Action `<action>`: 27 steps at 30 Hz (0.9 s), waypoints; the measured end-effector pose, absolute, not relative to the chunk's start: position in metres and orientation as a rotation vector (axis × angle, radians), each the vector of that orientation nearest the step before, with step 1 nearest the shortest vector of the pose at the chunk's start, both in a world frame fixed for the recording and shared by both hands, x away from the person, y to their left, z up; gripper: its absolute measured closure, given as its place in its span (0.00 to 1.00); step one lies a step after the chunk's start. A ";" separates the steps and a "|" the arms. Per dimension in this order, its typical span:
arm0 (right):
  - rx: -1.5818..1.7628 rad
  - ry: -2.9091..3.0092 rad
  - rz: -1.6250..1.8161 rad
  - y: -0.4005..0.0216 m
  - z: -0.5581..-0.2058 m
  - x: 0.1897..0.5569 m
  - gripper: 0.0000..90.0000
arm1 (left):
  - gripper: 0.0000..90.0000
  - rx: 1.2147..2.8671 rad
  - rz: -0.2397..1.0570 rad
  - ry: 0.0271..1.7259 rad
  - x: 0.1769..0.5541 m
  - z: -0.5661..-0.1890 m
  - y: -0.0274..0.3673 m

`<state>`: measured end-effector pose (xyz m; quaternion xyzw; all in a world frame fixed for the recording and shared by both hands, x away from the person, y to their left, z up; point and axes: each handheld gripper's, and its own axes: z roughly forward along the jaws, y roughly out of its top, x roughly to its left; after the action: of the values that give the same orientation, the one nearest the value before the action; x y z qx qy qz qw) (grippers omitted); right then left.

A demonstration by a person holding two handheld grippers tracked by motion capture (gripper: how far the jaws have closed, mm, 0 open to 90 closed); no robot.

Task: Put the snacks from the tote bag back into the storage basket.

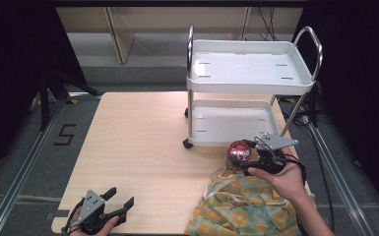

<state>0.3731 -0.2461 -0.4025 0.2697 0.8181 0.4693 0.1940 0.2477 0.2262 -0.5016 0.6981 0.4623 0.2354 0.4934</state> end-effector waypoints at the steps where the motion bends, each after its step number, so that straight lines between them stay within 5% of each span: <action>1: 0.770 2.297 1.321 -0.245 -0.403 0.373 0.30 | 0.30 1.694 0.569 1.120 0.248 -0.502 0.226; 27: 0.755 2.305 1.324 -0.235 -0.406 0.390 0.30 | 0.30 1.694 0.574 1.124 0.246 -0.501 0.227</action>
<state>0.3897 -0.2350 -0.4059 0.2682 0.8193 0.4706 0.1879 0.2463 0.2273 -0.5008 0.6982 0.4631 0.2365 0.4921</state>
